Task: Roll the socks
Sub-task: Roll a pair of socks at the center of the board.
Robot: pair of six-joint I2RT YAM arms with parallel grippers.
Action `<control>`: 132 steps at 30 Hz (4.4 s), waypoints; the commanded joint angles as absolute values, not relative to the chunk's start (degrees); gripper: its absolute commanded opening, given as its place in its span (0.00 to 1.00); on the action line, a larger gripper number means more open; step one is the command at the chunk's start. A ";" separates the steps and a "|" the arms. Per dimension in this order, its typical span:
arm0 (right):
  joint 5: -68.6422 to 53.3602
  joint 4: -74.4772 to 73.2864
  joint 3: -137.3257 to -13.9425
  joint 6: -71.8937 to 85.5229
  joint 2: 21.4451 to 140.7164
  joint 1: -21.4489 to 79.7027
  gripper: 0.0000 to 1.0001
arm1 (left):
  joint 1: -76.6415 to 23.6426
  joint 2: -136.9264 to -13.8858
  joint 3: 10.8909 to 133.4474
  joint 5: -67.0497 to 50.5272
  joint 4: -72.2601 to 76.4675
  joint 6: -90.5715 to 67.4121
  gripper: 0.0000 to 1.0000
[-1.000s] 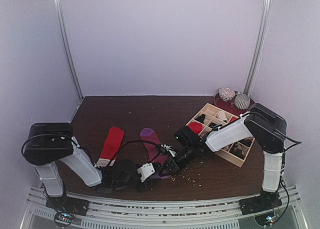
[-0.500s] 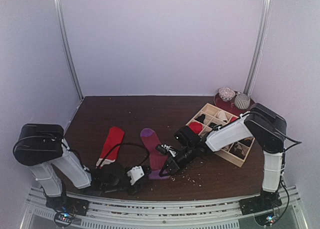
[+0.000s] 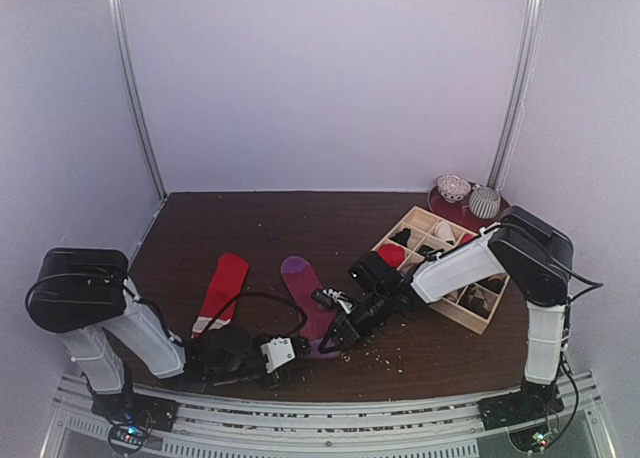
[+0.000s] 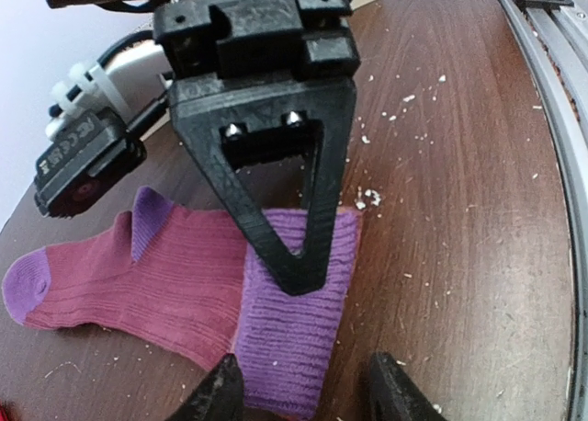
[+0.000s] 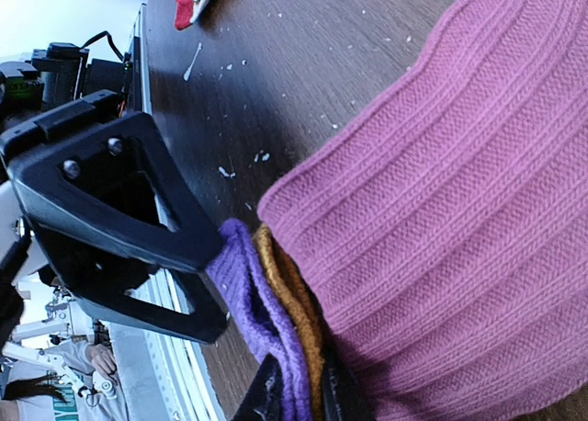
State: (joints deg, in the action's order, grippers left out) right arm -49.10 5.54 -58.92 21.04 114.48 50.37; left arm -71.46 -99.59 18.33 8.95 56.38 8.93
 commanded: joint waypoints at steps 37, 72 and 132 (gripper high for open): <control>-27.84 26.11 -33.92 -8.22 86.20 53.93 0.36 | -67.48 -110.24 29.22 -5.97 23.86 -13.58 0.00; -6.52 32.56 -34.94 -44.79 97.97 64.86 0.44 | -65.65 -113.35 26.57 -11.96 26.09 -16.53 0.00; -39.04 0.70 -49.87 6.60 111.66 52.34 0.05 | -65.58 -104.08 23.26 -3.49 61.48 10.17 0.54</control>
State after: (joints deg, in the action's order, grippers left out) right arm -39.94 8.10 -52.88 6.09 108.25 52.29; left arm -67.16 -102.30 22.98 -0.40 58.59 11.03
